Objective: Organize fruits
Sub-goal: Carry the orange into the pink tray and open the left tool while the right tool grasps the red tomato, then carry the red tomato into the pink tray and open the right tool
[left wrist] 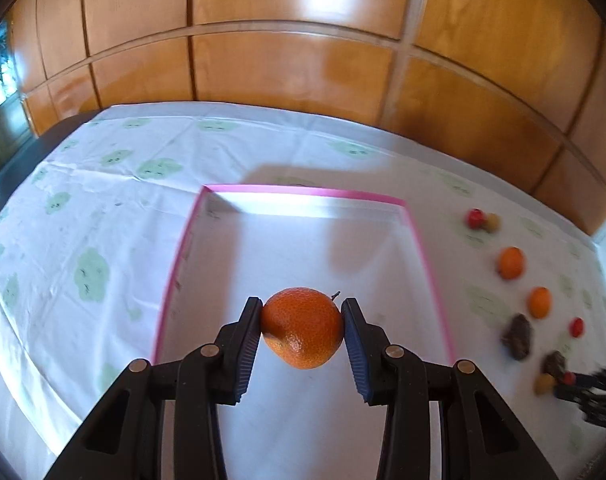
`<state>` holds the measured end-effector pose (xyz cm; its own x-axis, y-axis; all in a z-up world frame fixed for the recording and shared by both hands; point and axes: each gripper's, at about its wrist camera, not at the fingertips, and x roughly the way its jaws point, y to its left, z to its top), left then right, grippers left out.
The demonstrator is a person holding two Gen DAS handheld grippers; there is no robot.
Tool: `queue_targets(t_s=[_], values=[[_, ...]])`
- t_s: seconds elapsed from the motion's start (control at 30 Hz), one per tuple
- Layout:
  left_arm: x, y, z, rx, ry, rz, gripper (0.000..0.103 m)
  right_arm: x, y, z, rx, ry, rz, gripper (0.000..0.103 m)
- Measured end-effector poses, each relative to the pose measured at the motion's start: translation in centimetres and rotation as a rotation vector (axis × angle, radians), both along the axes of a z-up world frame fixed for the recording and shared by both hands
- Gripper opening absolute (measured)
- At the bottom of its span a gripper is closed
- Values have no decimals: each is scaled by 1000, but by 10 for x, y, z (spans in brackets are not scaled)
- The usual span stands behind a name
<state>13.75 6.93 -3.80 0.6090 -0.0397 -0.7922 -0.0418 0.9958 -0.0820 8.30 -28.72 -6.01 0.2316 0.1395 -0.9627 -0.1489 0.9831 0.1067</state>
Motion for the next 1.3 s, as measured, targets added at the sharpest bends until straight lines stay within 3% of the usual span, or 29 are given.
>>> queue_targets(t_s=[0.2,0.33,0.73,1.03,1.3], values=[[15,14,-7,58,3,60,42,9,5,-1,-38,-20,2,30],[6,11,1,86,-40,76,56,11,2,2,-60,-36,8,27],[-52,-32,33,93,-144,29,78,11,12,-5,-74,-34,-2,27],[-83,-51,46,123,-199,0,86,11,18,-5,-88,-37,3,27],[-93,-51,46,124,-202,-6,87,6,21,-8,-89,-46,8,27]])
